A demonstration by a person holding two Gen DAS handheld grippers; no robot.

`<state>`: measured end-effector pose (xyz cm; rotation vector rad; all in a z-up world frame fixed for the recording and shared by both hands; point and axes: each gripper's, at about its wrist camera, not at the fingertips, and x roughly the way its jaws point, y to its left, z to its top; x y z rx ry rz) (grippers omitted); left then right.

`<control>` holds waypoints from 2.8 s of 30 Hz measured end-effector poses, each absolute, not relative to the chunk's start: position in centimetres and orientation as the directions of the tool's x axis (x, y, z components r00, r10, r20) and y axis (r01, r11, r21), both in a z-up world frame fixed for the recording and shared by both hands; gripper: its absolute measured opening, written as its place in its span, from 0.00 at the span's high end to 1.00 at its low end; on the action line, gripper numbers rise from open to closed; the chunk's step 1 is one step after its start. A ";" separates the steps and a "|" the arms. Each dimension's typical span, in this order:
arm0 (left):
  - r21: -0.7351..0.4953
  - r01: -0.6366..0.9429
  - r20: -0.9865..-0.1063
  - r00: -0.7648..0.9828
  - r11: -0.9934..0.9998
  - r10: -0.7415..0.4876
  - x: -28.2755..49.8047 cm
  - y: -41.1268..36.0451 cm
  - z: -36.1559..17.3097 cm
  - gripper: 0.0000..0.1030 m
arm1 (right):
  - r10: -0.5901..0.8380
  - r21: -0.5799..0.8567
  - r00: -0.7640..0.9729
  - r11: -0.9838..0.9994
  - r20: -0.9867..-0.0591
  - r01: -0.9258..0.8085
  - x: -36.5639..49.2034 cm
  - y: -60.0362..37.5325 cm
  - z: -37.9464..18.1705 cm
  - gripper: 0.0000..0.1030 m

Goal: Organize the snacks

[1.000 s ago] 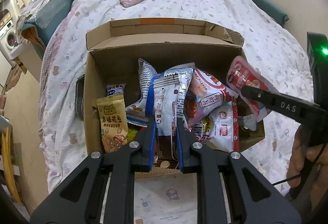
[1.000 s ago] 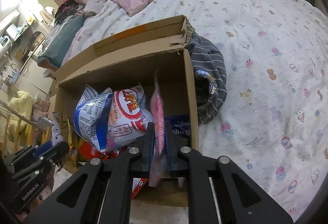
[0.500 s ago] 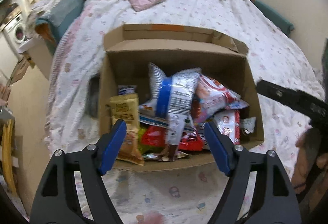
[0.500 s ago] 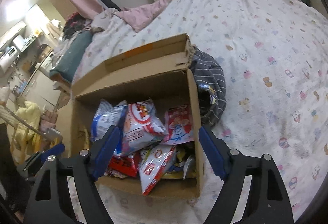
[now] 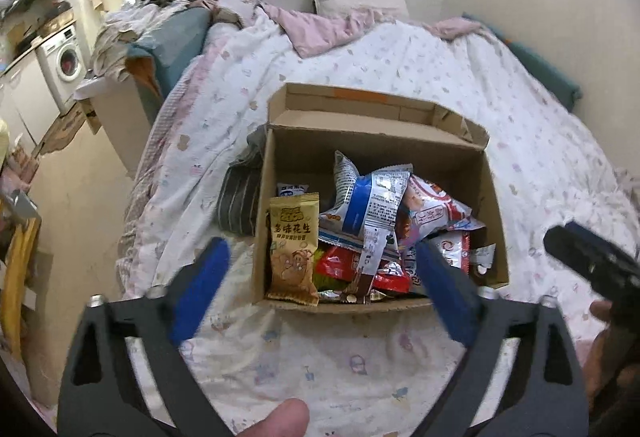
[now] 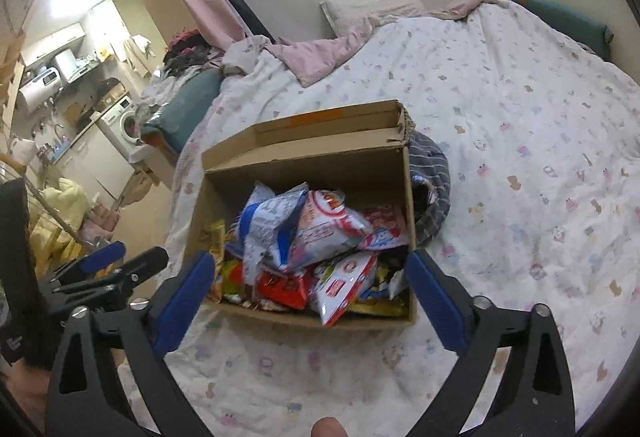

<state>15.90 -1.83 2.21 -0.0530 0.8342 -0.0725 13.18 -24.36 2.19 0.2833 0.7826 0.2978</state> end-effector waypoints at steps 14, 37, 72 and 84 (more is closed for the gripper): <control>-0.038 0.012 -0.675 0.737 0.999 -0.035 9.5 -0.6 3.4 0.06 | 0.307 0.301 0.731 0.943 -0.610 -0.145 7.4 -23.9 2.7 0.00; -0.050 -0.021 -0.689 0.724 0.999 -0.020 7.7 1.5 1.2 0.00 | 0.223 0.174 0.737 0.974 -0.638 -0.144 7.3 -20.6 -0.2 0.00; -0.057 -0.028 -0.692 0.722 0.998 -0.019 8.0 1.7 1.2 0.00 | 0.211 0.154 0.740 0.977 -0.638 -0.145 7.3 -20.7 -0.3 0.00; -0.057 -0.029 -0.691 0.722 0.998 -0.019 8.0 1.6 1.2 0.00 | 0.210 0.154 0.740 0.977 -0.639 -0.145 7.4 -20.7 -0.2 0.00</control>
